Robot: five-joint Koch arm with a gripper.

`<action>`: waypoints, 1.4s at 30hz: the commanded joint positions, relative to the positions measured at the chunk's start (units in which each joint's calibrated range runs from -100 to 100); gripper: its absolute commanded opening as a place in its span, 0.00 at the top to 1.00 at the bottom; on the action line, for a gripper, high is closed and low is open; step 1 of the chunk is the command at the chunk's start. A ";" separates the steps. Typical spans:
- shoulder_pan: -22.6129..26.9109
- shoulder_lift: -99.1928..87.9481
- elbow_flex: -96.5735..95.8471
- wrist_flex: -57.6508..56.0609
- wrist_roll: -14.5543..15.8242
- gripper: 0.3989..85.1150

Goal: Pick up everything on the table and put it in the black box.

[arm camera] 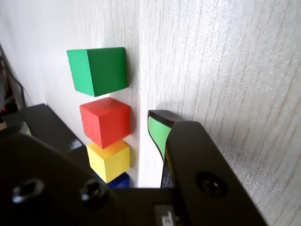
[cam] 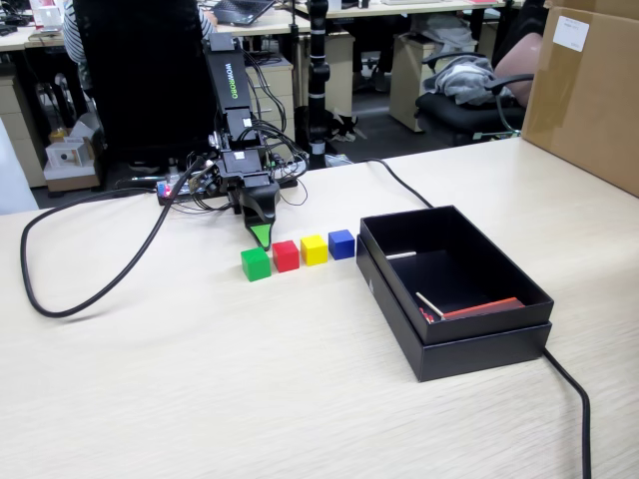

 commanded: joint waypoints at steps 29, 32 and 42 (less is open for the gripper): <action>-1.17 0.56 17.56 -26.51 -1.61 0.43; -1.22 2.17 25.63 -34.29 -1.42 0.44; -4.15 26.26 49.83 -48.20 -2.78 0.45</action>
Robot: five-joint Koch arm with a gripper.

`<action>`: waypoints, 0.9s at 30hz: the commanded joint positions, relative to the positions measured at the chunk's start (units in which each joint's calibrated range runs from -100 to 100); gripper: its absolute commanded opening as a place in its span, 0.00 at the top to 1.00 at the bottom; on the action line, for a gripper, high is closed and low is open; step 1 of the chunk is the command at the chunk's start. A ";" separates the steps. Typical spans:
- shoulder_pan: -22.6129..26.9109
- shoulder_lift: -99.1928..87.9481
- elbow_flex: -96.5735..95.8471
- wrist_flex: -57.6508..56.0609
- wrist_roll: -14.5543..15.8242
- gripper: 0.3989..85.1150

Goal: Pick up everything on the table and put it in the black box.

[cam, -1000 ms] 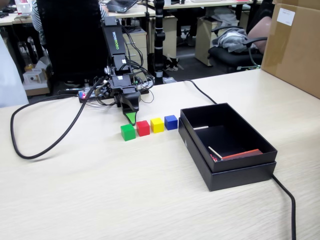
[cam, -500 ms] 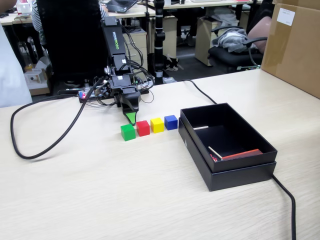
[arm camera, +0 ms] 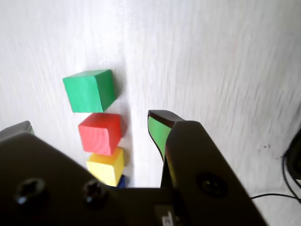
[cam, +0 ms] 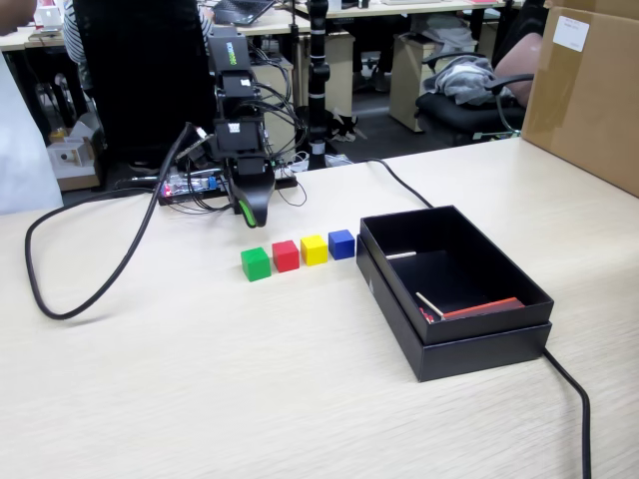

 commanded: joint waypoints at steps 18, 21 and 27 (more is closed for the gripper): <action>-1.66 42.89 20.80 -1.66 -3.08 0.48; -1.22 46.79 21.80 -1.66 -2.74 0.50; -1.22 51.50 24.43 -1.66 -1.32 0.82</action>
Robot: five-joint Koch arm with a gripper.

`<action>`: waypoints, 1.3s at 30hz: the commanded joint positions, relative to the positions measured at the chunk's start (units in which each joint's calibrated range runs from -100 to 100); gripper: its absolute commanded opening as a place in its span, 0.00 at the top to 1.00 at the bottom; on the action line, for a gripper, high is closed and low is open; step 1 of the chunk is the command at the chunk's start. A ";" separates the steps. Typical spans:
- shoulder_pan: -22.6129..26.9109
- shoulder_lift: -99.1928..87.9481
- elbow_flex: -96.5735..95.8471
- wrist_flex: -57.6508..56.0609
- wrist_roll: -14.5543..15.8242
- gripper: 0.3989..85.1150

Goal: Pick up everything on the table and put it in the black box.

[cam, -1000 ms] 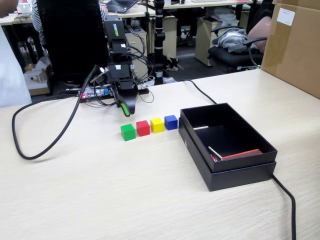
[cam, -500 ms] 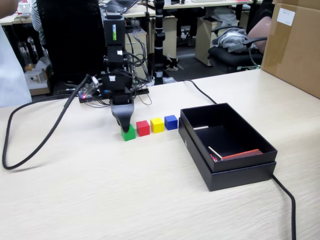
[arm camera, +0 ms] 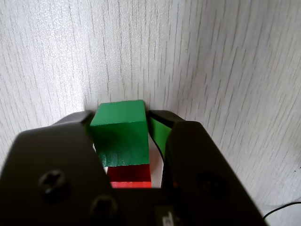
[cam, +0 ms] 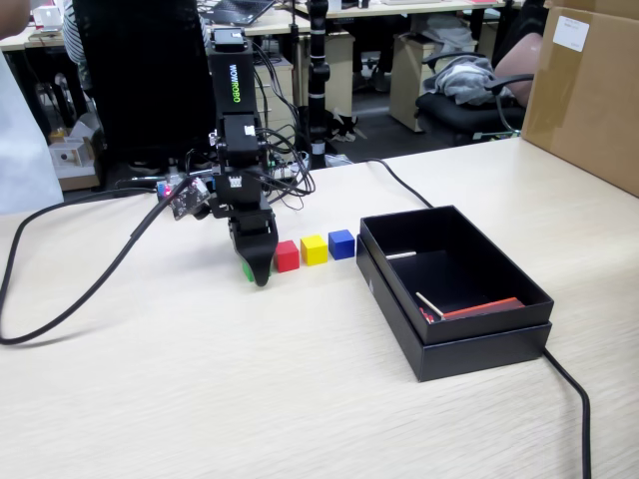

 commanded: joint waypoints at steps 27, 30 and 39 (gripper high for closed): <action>20.61 28.78 67.62 -8.88 7.42 0.84; 22.17 39.68 70.61 -10.01 8.64 0.84; 22.66 51.15 73.15 -13.20 9.62 0.69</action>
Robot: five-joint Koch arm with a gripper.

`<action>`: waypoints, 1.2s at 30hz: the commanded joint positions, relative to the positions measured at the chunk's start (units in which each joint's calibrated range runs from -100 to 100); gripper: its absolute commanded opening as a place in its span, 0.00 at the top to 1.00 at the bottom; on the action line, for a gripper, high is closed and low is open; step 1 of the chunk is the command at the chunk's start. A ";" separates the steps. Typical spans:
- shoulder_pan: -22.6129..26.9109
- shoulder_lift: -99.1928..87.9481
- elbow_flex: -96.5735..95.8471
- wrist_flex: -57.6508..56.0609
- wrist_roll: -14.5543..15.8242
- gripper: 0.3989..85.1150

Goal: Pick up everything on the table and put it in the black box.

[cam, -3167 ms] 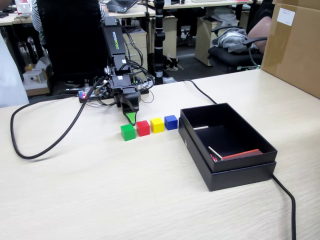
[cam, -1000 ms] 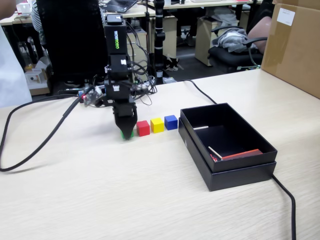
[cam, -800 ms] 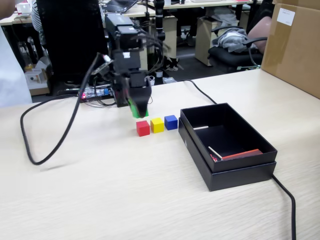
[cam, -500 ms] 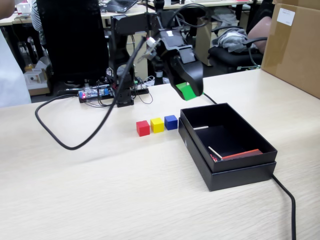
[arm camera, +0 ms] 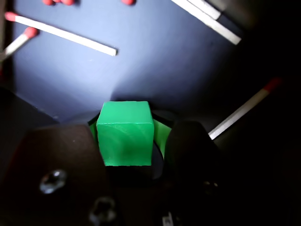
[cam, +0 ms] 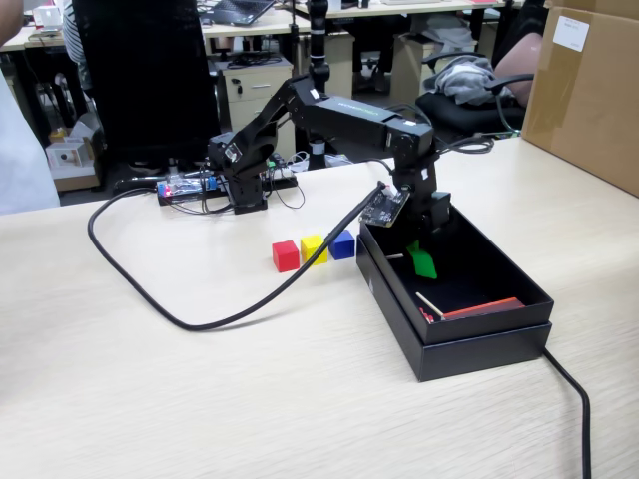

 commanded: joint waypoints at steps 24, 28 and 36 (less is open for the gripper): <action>-14.60 -83.09 -60.32 -0.45 -6.11 0.48; -14.95 -79.07 -64.76 1.20 -5.52 0.47; -15.19 -68.29 -66.21 5.08 -4.69 0.47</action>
